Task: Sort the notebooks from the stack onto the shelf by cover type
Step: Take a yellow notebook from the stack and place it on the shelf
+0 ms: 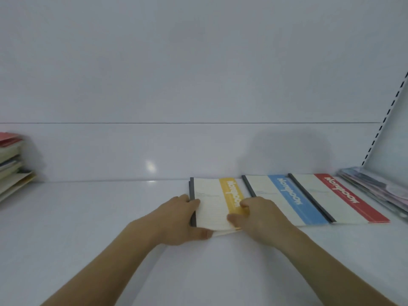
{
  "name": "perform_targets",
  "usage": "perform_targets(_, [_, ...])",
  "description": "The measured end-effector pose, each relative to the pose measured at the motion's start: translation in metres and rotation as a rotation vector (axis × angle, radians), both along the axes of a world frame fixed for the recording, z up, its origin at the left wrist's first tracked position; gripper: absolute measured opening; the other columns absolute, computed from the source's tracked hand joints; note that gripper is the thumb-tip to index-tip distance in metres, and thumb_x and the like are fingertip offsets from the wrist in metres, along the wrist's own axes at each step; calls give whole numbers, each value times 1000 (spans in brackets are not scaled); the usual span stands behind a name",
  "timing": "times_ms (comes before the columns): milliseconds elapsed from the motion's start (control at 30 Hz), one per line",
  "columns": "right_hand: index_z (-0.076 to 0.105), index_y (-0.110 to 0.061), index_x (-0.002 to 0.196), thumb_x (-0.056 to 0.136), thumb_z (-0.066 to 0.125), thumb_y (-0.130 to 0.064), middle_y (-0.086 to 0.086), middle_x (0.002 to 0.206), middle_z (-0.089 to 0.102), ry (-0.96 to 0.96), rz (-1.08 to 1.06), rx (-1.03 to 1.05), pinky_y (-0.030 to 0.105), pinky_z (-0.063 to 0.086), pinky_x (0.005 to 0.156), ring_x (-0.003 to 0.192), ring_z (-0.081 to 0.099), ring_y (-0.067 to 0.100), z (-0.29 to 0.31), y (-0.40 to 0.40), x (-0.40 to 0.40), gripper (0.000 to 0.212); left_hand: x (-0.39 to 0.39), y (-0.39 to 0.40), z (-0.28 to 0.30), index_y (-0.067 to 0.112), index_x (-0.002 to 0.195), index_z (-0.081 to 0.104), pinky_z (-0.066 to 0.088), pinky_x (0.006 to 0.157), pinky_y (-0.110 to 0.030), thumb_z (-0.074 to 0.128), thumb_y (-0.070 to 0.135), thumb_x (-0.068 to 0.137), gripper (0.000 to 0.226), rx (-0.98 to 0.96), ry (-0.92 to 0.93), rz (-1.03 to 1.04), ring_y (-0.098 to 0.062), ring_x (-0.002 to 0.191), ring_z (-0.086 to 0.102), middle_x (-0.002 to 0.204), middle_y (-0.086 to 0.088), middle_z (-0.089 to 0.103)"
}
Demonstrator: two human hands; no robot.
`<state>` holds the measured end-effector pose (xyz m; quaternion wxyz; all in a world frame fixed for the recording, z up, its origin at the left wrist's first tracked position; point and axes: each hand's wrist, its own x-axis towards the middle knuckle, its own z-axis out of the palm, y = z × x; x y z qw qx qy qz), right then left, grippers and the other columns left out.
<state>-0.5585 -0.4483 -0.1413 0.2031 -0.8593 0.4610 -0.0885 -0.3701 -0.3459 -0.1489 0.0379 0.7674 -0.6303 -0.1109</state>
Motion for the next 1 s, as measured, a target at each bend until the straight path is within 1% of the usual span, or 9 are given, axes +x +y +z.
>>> perform_targets(100, [55, -15, 127, 78, 72, -56, 2, 127, 57, 84, 71, 62, 32, 44, 92, 116, 54, 21, 9, 3, -5, 66, -2, 0, 1, 26, 110, 49, 48, 87, -32, 64, 73, 75, 60, 5, -24, -28, -15, 96, 46, 99, 8, 42])
perform_targets(133, [56, -18, 122, 76, 75, -55, 1, 123, 57, 113, 98, 63, 30, 45, 88, 113, 55, 20, 11, 4, -5, 62, -2, 1, 1, 25, 112, 50, 47, 86, -31, 63, 71, 79, 58, -2, -52, -40, -15, 93, 46, 99, 8, 42])
perform_targets(200, [55, -26, 100, 74, 77, -52, -2, 108, 57, 157, 137, 27, 24, 44, 70, 98, 56, 17, 11, 3, -5, 43, -1, 1, 1, 22, 114, 52, 47, 85, -30, 60, 65, 85, 53, -28, -102, -53, -15, 90, 47, 100, 5, 45])
perform_targets(267, [50, -24, 90, 73, 78, -51, -4, 97, 54, 178, 131, -5, 20, 37, 59, 89, 54, 16, 10, 3, -3, 42, 1, 1, 0, 21, 113, 53, 46, 84, -29, 59, 63, 88, 49, -54, -129, -64, -17, 92, 49, 102, 3, 49])
perform_targets(433, [59, -17, 103, 71, 77, -52, 0, 104, 60, 163, 94, -51, 26, 45, 68, 94, 58, 19, 5, 0, 5, 51, 5, 0, -2, 23, 118, 54, 45, 87, -32, 57, 68, 86, 55, -38, -120, -77, -18, 101, 46, 106, 3, 51])
perform_targets(600, [53, -22, 91, 70, 80, -50, -6, 89, 54, 153, 108, 4, 20, 34, 56, 85, 53, 14, 6, -7, 3, 45, 4, 1, -7, 20, 105, 57, 48, 84, -35, 55, 63, 90, 46, -68, -124, -50, -18, 97, 51, 100, 2, 59])
perform_targets(733, [54, -21, 99, 66, 82, -48, -7, 93, 55, 167, 139, 43, 21, 37, 58, 81, 52, 9, 6, -15, 4, 50, 4, 2, -8, 20, 108, 59, 49, 85, -35, 55, 62, 91, 45, -82, -139, -41, -18, 97, 54, 102, 3, 62])
perform_targets(900, [54, -20, 97, 63, 84, -48, -4, 94, 56, 186, 151, 60, 24, 39, 58, 81, 53, 10, 6, -23, 7, 53, 8, 1, -6, 22, 116, 60, 49, 92, -37, 59, 59, 90, 45, -66, -64, -52, -18, 106, 56, 112, 3, 63])
perform_targets(1000, [53, -20, 98, 62, 83, -51, -5, 94, 55, 223, 175, 38, 25, 40, 59, 83, 53, 10, 8, -26, 8, 55, 9, 3, -6, 24, 115, 61, 50, 89, -36, 56, 56, 93, 39, -57, -83, -74, -16, 100, 57, 108, 5, 65])
